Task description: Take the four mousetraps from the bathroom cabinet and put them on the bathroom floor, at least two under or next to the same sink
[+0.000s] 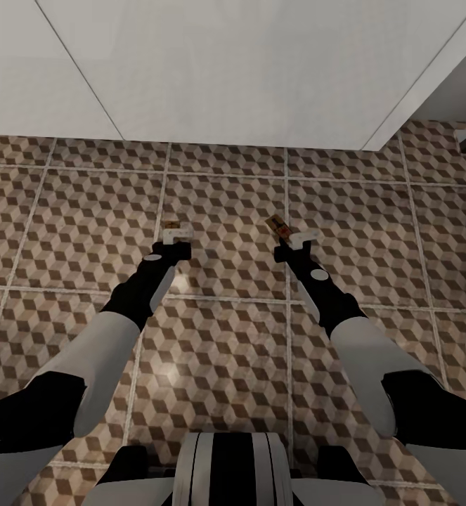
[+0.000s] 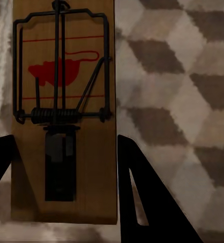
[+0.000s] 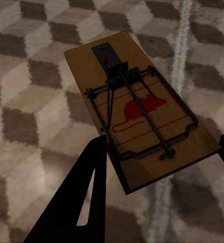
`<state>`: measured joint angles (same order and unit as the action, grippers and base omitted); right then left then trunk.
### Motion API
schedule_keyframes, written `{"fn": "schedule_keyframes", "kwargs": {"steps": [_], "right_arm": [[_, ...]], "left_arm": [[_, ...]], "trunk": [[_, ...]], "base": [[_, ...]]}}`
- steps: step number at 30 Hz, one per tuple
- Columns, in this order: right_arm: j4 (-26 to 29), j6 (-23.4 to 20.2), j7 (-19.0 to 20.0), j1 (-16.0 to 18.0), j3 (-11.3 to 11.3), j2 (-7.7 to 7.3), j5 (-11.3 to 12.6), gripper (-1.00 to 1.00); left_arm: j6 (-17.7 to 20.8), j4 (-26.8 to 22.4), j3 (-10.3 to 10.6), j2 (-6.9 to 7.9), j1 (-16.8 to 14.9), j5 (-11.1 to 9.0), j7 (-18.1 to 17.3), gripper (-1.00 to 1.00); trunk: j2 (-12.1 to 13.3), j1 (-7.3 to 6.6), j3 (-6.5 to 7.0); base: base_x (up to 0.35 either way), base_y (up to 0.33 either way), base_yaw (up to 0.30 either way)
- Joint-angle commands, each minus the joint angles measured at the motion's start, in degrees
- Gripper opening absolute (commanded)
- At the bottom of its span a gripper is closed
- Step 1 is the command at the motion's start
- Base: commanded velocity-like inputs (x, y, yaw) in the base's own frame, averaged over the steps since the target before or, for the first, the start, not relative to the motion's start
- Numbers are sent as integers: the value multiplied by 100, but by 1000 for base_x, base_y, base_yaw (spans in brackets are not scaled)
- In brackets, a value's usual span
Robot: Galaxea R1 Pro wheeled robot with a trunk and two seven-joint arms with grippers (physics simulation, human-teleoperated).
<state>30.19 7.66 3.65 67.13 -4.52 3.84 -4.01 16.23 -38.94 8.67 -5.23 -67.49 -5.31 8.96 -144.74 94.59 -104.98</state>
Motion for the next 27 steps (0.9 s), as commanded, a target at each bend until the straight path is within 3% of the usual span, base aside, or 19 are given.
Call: {"fn": "schedule_keyframes", "kwargs": {"steps": [1, 12, 27], "right_arm": [[-4, 16, 31, 2, 12, 2, -30, -100], [-77, 16, 23, 2, 12, 2, -30, -100], [-84, 16, 22, 2, 12, 2, -30, -100]], "left_arm": [[13, 8, 30, 5, -1, -36, 45, -100], [-194, 325, 30, 5, -1, -35, 45, -100], [-199, 363, 30, 5, -1, -40, 45, -100]], "trunk": [[-1, -1, -3], [-1, -1, -3], [-1, -1, -3]], "base": [[0, 0, 0], [0, 0, 0], [50, 0, 0]]}}
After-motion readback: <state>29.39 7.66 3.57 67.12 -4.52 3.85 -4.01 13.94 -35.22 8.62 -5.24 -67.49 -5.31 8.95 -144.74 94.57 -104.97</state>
